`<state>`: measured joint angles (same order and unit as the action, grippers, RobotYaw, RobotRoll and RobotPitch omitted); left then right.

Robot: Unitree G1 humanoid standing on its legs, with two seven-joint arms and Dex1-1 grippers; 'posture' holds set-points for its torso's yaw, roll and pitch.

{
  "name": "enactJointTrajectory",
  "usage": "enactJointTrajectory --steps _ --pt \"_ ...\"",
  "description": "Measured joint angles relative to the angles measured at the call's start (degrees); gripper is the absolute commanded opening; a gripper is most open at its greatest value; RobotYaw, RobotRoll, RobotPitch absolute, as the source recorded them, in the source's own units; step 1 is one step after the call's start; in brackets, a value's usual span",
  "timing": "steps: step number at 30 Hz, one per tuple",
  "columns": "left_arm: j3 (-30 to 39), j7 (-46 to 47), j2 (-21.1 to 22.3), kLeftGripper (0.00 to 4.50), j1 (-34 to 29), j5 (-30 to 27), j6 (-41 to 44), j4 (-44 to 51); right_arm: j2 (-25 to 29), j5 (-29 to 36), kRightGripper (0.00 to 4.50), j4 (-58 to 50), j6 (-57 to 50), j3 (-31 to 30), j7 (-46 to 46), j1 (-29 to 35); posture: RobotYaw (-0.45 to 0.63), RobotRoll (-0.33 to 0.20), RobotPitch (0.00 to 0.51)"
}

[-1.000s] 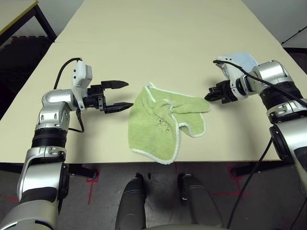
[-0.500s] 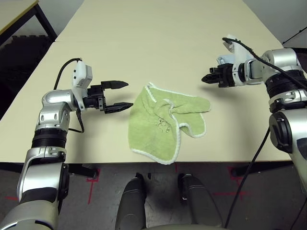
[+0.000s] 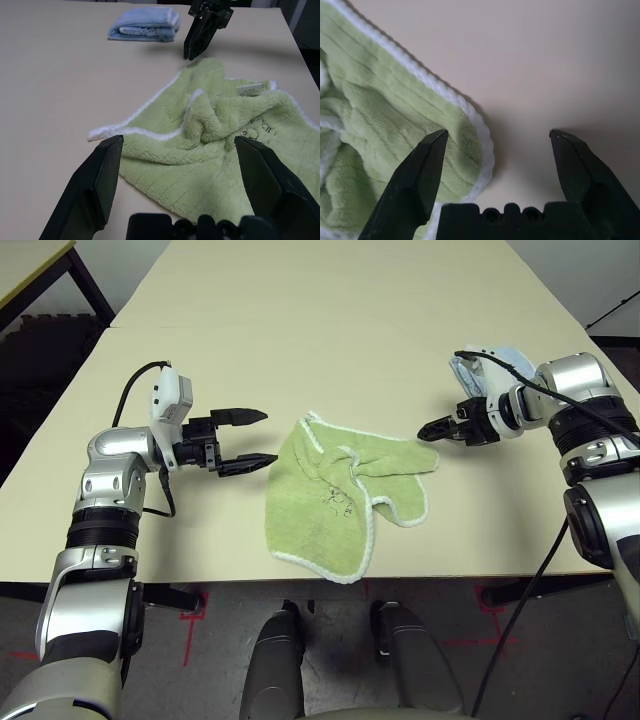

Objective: Fold the towel and set it aside.

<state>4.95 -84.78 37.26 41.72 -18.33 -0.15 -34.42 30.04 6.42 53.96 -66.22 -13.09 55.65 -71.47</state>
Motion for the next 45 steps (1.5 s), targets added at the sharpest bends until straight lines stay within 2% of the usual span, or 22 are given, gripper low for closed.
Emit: enactJointTrajectory --steps 11,24,28,37,38,45 --pt "0.00 0.26 0.00 4.50 -0.01 -0.01 0.19 0.04 -0.50 -2.15 4.44 -0.19 1.38 -2.10 2.73 -0.04 -0.07 0.000 0.212" --pt "0.00 0.49 0.00 4.50 -0.05 -0.01 0.19 0.09 -0.15 -2.22 4.44 -6.18 -0.51 -6.36 7.25 1.43 -0.07 0.000 0.208" --pt "0.00 0.49 0.00 4.50 -0.08 -0.01 0.19 0.11 0.36 -2.24 3.56 -6.76 -0.12 -6.54 7.41 2.15 -0.07 0.000 0.208" --pt "0.00 0.49 0.00 4.50 -0.14 0.00 0.21 0.13 0.37 -2.75 0.18 -6.65 0.47 -7.03 7.60 3.05 -0.07 0.000 0.211" --pt "0.00 0.49 0.00 4.50 -0.14 0.00 0.21 0.13 0.28 -2.84 0.03 -6.57 0.54 -7.03 7.59 3.12 -0.07 0.000 0.212" --pt "0.00 0.50 0.00 4.50 -0.14 0.00 0.21 0.13 -0.17 -3.12 0.03 -6.40 0.91 -6.30 6.67 3.13 -0.07 0.000 0.210"
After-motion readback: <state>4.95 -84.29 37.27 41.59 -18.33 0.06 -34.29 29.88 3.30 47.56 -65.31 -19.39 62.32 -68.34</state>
